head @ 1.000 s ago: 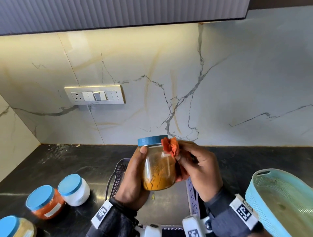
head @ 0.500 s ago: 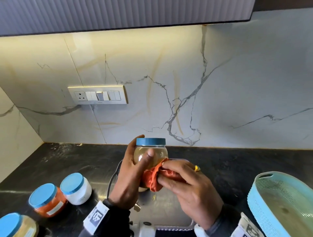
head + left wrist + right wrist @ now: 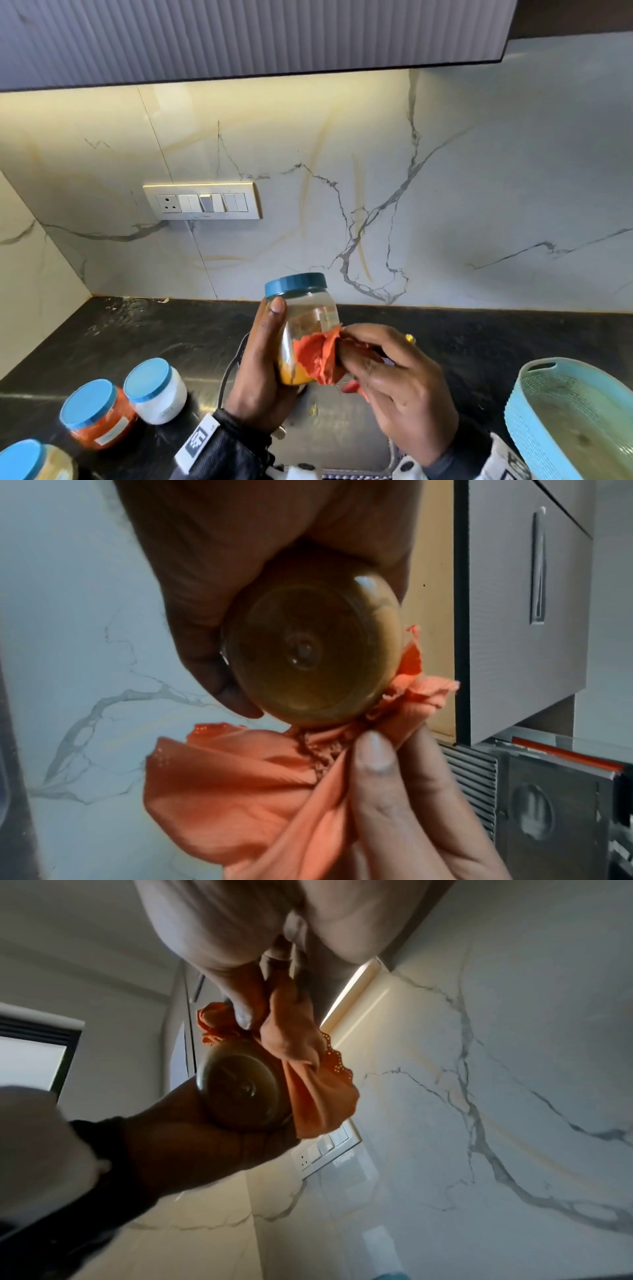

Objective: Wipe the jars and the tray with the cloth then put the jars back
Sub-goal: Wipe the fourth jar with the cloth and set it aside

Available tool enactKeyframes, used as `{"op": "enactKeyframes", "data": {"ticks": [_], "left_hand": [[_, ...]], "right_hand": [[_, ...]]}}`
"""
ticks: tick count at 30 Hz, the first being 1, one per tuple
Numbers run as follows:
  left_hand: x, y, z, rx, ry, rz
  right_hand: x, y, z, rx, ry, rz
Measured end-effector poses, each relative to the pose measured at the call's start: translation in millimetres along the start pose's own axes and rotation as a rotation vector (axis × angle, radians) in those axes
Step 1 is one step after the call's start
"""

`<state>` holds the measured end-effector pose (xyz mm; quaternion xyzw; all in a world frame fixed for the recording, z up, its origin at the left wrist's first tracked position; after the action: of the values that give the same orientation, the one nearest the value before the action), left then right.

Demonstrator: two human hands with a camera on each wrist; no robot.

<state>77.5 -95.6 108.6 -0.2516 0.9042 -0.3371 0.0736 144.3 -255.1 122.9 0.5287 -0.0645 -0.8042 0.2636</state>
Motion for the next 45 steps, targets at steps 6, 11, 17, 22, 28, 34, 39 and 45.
{"op": "enactKeyframes", "data": {"ticks": [6, 11, 17, 22, 28, 34, 39, 45], "left_hand": [[5, -12, 11, -0.007, -0.014, 0.072], [2, -7, 2, 0.067, -0.003, 0.127], [-6, 4, 3, -0.119, 0.012, 0.086], [-6, 4, 6, -0.367, -0.049, 0.068], [-1, 1, 12, -0.240, 0.002, 0.030], [-6, 5, 4, -0.174, -0.069, -0.046], [1, 4, 11, -0.246, -0.052, -0.032], [-3, 4, 6, -0.202, -0.027, -0.037]], "right_hand": [[-27, 8, -26, -0.057, -0.208, -0.150], [-3, 3, 12, 0.048, 0.037, -0.032], [5, -2, 3, 0.246, 0.142, 0.098], [7, -10, 19, 0.360, 0.284, 0.184], [-11, 13, -22, 0.115, -0.093, -0.039], [11, -2, 4, 0.144, 0.103, 0.077], [-6, 6, -22, 0.035, -0.092, -0.069], [-12, -2, -6, 0.097, -0.035, -0.046]]}}
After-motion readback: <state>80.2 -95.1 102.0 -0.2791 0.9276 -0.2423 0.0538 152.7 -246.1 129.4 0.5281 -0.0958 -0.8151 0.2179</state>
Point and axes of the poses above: each hand's wrist, its own x-axis away from the middle knuckle, its own y-axis out of the back of the hand, z = x × y, the point moved 4 cm from there along -x, towards the middle knuckle, and after that the axes turned 4 degrees about -z, right-handed, at the moved point
